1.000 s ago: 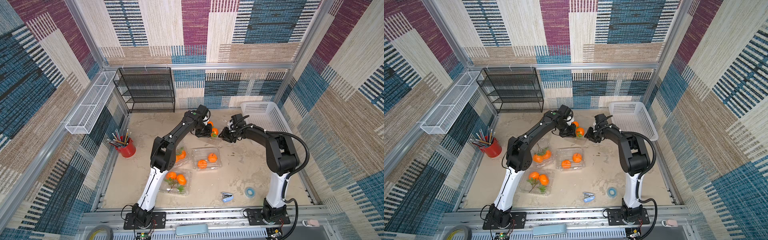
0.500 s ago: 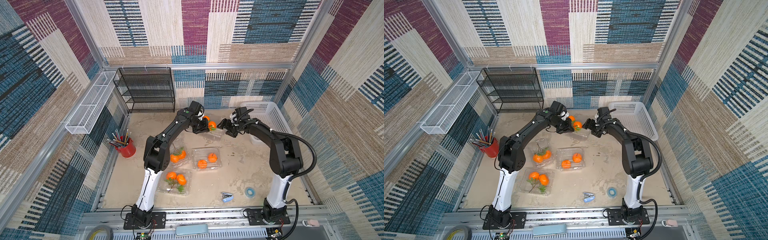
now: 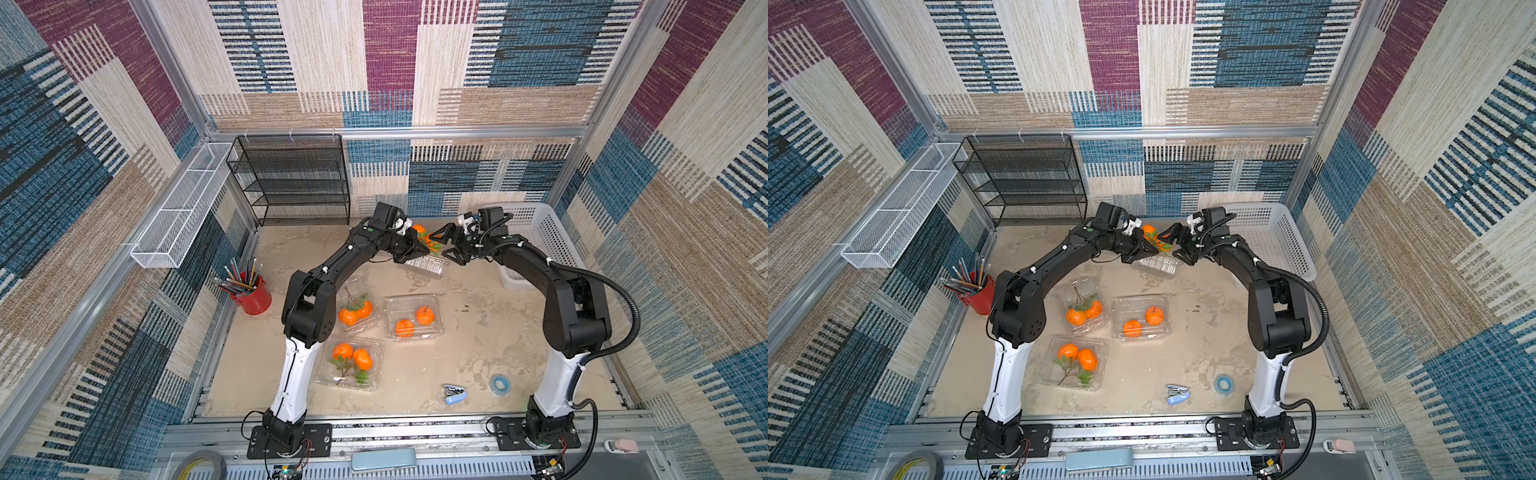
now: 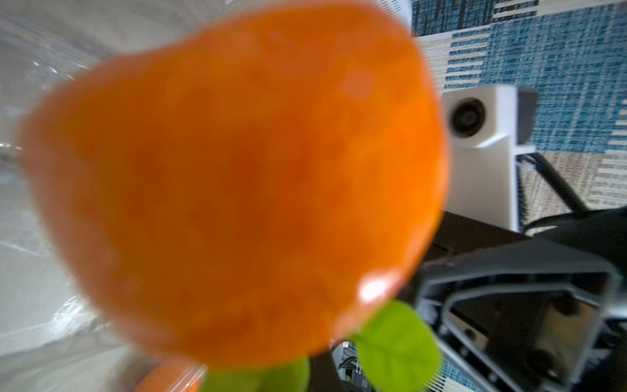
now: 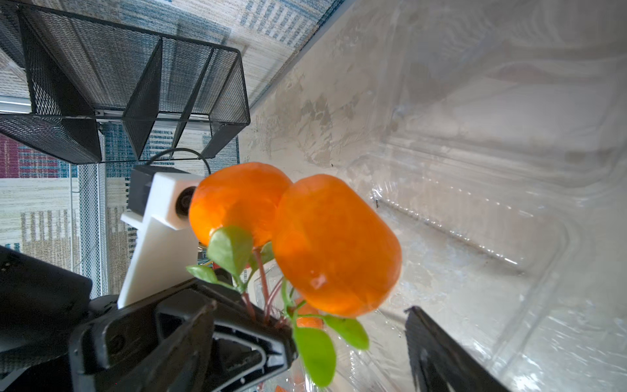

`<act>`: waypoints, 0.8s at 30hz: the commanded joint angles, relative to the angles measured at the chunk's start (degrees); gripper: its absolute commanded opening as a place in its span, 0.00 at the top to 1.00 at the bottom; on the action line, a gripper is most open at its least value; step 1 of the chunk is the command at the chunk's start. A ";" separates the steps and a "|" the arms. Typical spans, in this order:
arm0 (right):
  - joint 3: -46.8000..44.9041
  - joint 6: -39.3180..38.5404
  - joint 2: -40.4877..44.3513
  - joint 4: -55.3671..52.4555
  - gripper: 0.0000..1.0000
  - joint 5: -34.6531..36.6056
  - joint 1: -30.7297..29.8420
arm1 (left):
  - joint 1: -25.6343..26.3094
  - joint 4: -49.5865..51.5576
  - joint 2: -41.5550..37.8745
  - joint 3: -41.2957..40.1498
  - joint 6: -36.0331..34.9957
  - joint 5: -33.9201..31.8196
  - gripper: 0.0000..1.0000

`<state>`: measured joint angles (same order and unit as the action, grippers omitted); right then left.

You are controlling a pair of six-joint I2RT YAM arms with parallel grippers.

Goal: Take oranges out of containers
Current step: Pick up the orange from the packing box.

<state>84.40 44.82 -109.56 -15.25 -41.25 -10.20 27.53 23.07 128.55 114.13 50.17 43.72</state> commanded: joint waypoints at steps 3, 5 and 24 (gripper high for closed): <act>-1.79 4.76 -0.15 7.73 0.14 -4.13 0.05 | -0.02 -8.02 -1.53 -2.17 3.85 3.59 1.00; -3.49 7.43 -0.15 11.46 0.15 -5.47 0.17 | -0.02 -8.48 -1.58 -2.58 3.97 4.04 1.00; -5.41 18.52 -2.54 22.98 0.33 -5.42 1.06 | 0.33 -17.34 -3.58 -8.74 9.36 6.46 1.00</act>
<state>78.48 61.76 -111.77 5.17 -46.48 -9.04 27.81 8.97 125.60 105.65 58.19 48.84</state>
